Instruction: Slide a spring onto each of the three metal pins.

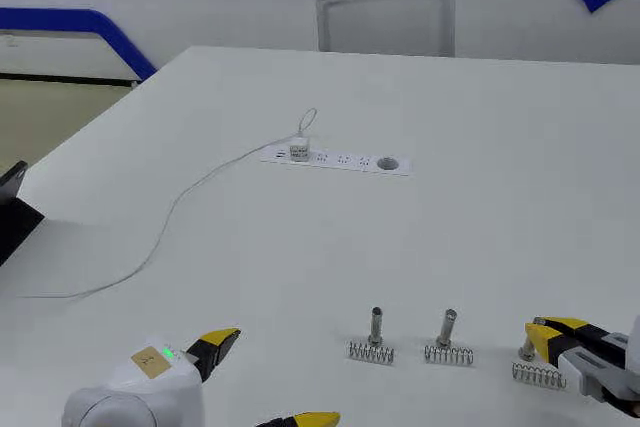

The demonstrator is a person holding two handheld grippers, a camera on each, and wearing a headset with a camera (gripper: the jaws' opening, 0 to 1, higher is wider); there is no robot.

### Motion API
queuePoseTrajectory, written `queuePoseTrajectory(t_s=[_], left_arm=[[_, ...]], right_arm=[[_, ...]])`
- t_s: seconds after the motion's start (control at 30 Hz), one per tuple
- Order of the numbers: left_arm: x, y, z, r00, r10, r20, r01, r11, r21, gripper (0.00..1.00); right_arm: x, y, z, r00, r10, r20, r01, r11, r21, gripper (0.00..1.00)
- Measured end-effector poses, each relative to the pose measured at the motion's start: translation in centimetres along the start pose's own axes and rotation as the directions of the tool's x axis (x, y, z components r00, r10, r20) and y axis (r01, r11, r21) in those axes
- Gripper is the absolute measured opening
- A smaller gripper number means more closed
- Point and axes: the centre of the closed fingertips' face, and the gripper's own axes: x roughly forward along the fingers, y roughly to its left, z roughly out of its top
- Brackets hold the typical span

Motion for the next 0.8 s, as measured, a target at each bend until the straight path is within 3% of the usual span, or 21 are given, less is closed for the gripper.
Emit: queuePoseTrajectory(t_s=[0.23,0.57,0.8], left_arm=[[0.0,-0.1,0.1,1.0,-0.003,0.008,0.003,1.0,-0.005,0.86],[0.0,-0.2,0.3,0.9998,-0.009,0.016,0.01,1.0,-0.009,0.86],[0.0,-0.3,0.3,0.9998,-0.014,0.012,0.014,1.0,0.002,0.86]], right_arm=[[0.1,0.3,0.0,0.9999,0.012,-0.012,-0.012,0.999,-0.048,0.09],[-0.3,-0.1,0.5,0.9994,0.031,-0.013,-0.031,0.999,0.01,0.12],[-0.9,-0.3,0.5,0.9963,0.074,-0.045,-0.075,0.997,-0.028,0.18]])
